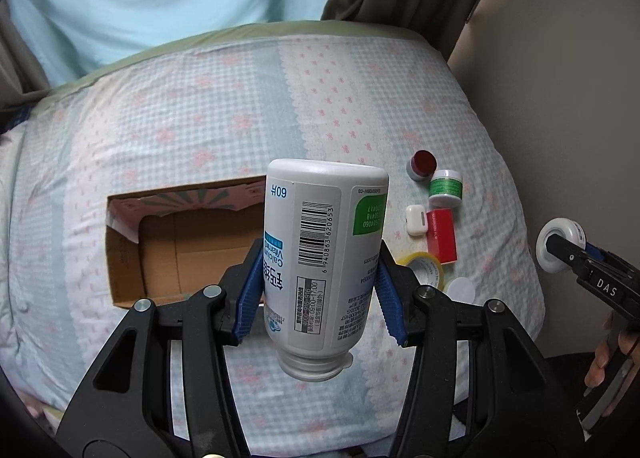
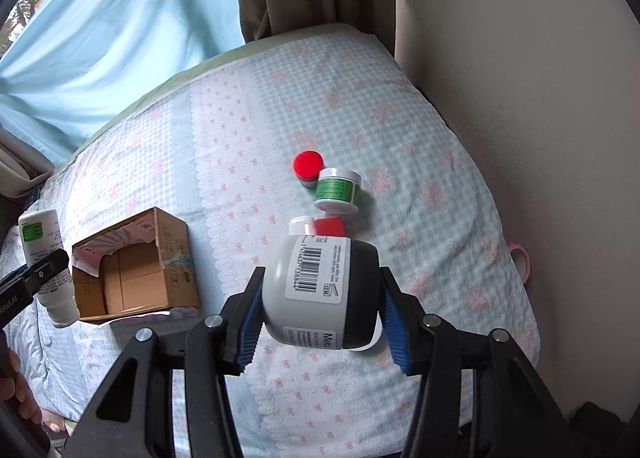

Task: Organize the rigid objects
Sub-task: 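Carry the bottle and jar over the cardboard box and release both inside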

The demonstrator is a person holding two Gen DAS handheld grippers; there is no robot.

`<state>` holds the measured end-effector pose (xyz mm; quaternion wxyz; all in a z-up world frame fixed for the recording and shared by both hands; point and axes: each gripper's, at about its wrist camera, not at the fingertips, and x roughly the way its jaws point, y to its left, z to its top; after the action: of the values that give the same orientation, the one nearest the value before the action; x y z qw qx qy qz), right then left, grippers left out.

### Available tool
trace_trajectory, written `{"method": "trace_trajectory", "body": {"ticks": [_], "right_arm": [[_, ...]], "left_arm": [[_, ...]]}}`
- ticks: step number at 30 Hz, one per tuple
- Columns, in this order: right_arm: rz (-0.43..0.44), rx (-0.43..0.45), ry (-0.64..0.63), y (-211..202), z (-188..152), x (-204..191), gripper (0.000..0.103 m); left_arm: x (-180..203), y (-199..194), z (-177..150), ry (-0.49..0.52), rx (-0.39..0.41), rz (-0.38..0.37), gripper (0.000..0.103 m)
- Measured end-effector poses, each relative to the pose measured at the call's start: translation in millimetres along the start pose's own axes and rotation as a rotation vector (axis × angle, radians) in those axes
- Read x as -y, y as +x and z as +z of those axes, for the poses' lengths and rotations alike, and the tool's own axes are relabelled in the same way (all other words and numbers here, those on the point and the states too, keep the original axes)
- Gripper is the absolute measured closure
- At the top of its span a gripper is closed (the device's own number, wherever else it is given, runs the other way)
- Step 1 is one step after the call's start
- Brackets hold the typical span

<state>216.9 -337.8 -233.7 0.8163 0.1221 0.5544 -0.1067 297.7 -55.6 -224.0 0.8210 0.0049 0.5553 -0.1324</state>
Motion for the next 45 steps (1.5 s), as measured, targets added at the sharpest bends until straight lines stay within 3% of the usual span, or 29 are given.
{"method": "trace_trajectory", "body": {"ticks": [8,17,28,39,45], "right_arm": [[0.05,0.063,-0.02,-46,-6,-108,0.054],[0.121,0.037,-0.071,-34,-8,-225,0.054],[0.15,-0.104,-0.187,54,-7,-293,0.054],[0.131,-0.28,-0.272,152,-7,-311,0.054],[0.116,-0.335,-0.344,194,-8,-318,0.054]], "left_arm": [[-106,-45,-17,0.024,0.009,0.001,0.055],[-199,-29,-11,0.025,-0.047,0.038,0.055],[-223,40,-4,-0.023,-0.142,0.032,0.055],[-215,138,12,0.025,-0.293,0.043,0.055],[-211,182,3,0.061,-0.377,0.053,0.055]]}}
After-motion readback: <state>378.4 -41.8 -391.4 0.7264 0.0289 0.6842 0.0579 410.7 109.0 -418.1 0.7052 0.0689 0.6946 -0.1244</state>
